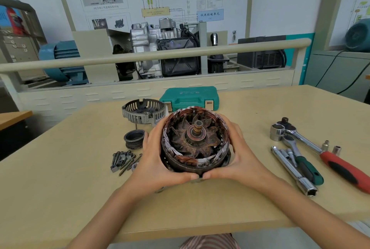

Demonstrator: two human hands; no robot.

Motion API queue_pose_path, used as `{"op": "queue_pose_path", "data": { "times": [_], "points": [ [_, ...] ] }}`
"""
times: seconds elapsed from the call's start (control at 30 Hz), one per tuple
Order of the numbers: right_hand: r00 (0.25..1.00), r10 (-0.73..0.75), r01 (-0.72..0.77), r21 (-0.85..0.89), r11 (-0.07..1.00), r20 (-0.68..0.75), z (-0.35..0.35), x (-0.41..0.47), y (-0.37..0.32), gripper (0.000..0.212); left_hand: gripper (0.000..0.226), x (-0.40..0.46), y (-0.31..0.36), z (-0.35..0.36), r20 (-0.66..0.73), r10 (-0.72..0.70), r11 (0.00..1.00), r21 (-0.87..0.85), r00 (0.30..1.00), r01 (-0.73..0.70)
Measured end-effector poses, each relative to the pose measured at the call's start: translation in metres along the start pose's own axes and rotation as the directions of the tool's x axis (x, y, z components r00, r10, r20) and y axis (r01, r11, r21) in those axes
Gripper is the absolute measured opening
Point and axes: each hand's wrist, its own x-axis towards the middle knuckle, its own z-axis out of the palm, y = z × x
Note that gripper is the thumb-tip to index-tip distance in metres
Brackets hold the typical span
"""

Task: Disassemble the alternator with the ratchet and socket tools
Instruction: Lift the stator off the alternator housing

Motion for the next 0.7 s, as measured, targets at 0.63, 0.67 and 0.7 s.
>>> {"op": "queue_pose_path", "data": {
  "times": [0.63, 0.67, 0.7],
  "points": [
    [0.99, 0.119, -0.1, 0.21, 0.973, -0.076, 0.0, -0.009, 0.014, 0.094, 0.107, -0.007, 0.001, 0.0, -0.058, 0.074, 0.997, 0.018, 0.996, -0.073],
    [0.99, 0.12, -0.099, 0.224, 0.97, -0.079, 0.0, -0.009, 0.013, 0.093, 0.108, -0.008, -0.001, -0.001, -0.054, 0.058, 0.998, -0.011, 0.997, -0.059],
    [0.99, 0.113, -0.091, 0.227, 0.97, -0.084, -0.001, -0.009, 0.012, 0.091, 0.11, -0.009, -0.003, -0.002, -0.05, 0.037, 0.998, -0.048, 0.998, -0.04]
  ]
}}
